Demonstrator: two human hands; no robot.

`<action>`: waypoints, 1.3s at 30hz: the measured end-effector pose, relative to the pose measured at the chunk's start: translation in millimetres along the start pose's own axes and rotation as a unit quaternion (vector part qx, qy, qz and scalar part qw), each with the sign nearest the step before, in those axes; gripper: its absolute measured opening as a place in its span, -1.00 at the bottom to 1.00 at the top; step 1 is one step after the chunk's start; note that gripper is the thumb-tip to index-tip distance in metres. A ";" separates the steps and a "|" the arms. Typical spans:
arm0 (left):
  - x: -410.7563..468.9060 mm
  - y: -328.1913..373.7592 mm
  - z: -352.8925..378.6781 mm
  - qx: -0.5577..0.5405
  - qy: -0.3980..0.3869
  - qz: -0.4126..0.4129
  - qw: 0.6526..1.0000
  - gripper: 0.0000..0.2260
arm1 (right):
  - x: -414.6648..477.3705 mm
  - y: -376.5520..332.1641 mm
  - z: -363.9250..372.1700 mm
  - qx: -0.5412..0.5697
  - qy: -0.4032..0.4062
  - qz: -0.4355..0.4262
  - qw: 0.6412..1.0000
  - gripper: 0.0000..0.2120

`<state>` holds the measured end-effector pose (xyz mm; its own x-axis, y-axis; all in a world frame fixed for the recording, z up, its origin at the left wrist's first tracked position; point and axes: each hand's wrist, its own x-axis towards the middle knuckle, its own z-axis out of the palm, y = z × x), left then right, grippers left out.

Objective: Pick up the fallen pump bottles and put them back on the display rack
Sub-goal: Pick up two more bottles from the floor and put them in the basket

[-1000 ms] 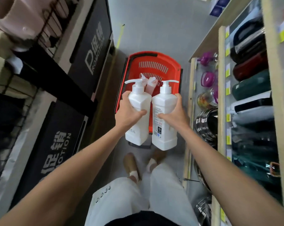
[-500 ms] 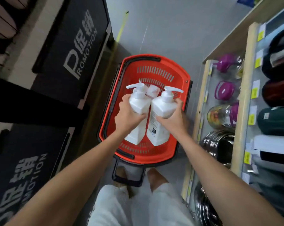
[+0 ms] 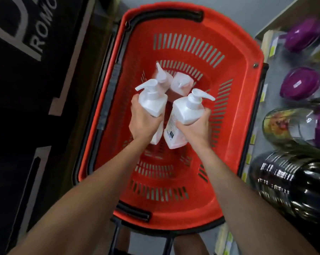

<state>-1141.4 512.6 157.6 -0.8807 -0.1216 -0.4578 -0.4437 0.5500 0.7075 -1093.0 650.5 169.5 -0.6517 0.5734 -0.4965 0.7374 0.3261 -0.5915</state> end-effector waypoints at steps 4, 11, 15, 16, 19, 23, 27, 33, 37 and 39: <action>36.2 -35.5 34.5 -0.012 -0.004 -0.016 1.000 -0.28 | 26.4 20.1 26.7 -0.010 0.016 0.011 1.000 -0.22; 104.4 -105.5 97.5 -0.049 -0.002 0.070 0.996 -0.56 | 58.4 36.6 46.0 -0.024 0.017 0.011 1.000 -0.24; 106.9 -110.8 104.3 -0.068 0.045 0.046 0.996 -0.42 | 71.3 38.9 52.0 -0.029 0.013 0.010 0.999 -0.25; 105.4 -108.5 103.8 -0.073 0.053 0.056 0.994 -0.41 | 74.0 39.1 52.7 -0.028 0.016 0.010 0.999 -0.24; 100.9 -100.1 96.6 -0.068 0.060 0.085 0.992 -0.39 | 77.4 38.7 54.1 -0.020 0.019 0.009 1.000 -0.23; 85.3 -104.2 83.9 -0.028 0.036 0.065 0.997 -0.31 | 75.3 39.7 55.0 -0.017 0.014 -0.006 1.000 -0.23; 72.7 -100.9 74.7 -0.042 0.010 0.001 0.999 -0.10 | 71.6 40.6 55.2 -0.009 0.009 -0.022 1.000 -0.21; 44.1 -92.9 82.3 -0.096 -0.014 -0.103 0.990 -0.38 | 66.2 47.0 55.5 0.005 0.003 -0.041 0.999 -0.22; 21.1 -82.6 90.8 -0.158 -0.128 -0.102 0.974 -0.61 | 68.1 53.2 58.4 0.016 -0.004 -0.067 0.998 -0.22; 17.5 -69.0 91.6 -0.202 -0.157 -0.054 0.965 -0.79 | 70.0 57.1 61.3 0.023 -0.008 -0.089 0.996 -0.23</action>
<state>-1111.1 548.2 51.4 -0.7594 0.1314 -0.6372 -0.6153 0.1737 0.7690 -1107.3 663.2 62.1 -0.7743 0.4974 -0.3913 0.6017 0.3869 -0.6988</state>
